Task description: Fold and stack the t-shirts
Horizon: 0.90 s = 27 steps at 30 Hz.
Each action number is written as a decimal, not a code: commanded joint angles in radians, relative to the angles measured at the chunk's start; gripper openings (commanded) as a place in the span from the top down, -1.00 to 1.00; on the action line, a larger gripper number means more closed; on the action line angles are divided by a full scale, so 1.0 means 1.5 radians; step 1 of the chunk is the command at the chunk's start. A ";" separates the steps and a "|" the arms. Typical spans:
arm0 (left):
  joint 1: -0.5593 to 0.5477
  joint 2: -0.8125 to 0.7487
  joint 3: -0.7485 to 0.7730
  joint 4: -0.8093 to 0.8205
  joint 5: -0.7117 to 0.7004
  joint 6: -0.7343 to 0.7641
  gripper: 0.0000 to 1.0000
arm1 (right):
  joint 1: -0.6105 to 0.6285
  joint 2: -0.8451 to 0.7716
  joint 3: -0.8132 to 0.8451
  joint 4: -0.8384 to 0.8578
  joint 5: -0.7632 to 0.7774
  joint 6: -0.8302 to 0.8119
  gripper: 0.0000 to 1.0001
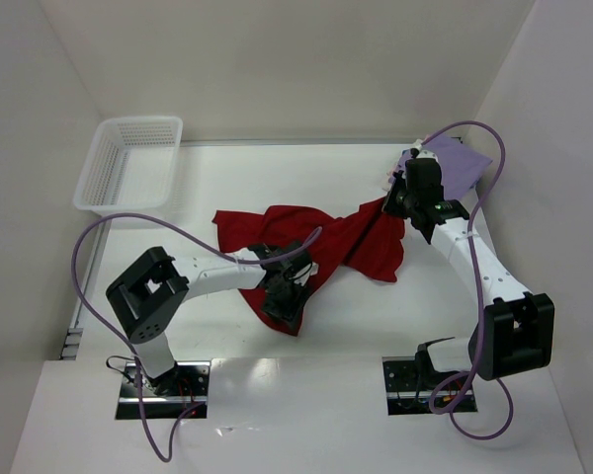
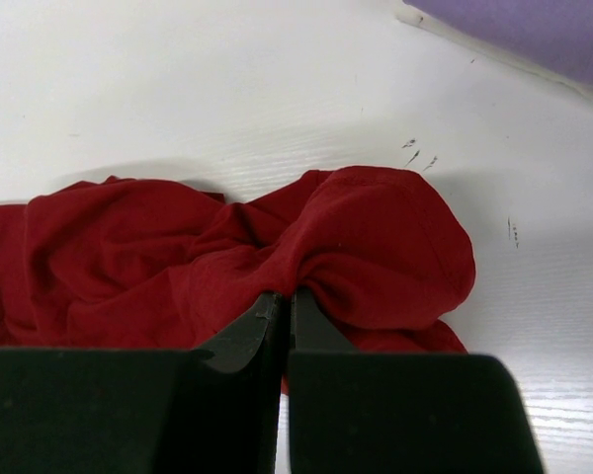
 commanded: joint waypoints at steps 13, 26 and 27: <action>-0.048 -0.035 0.052 -0.063 -0.129 -0.064 -0.33 | -0.005 -0.024 -0.007 0.035 0.013 -0.007 0.98; -0.090 -0.020 0.065 -0.070 -0.129 -0.064 -0.15 | -0.005 -0.024 -0.013 0.035 0.013 -0.007 0.98; -0.096 -0.014 0.065 -0.076 -0.129 -0.064 -0.15 | -0.005 -0.024 -0.013 0.035 0.013 -0.007 0.96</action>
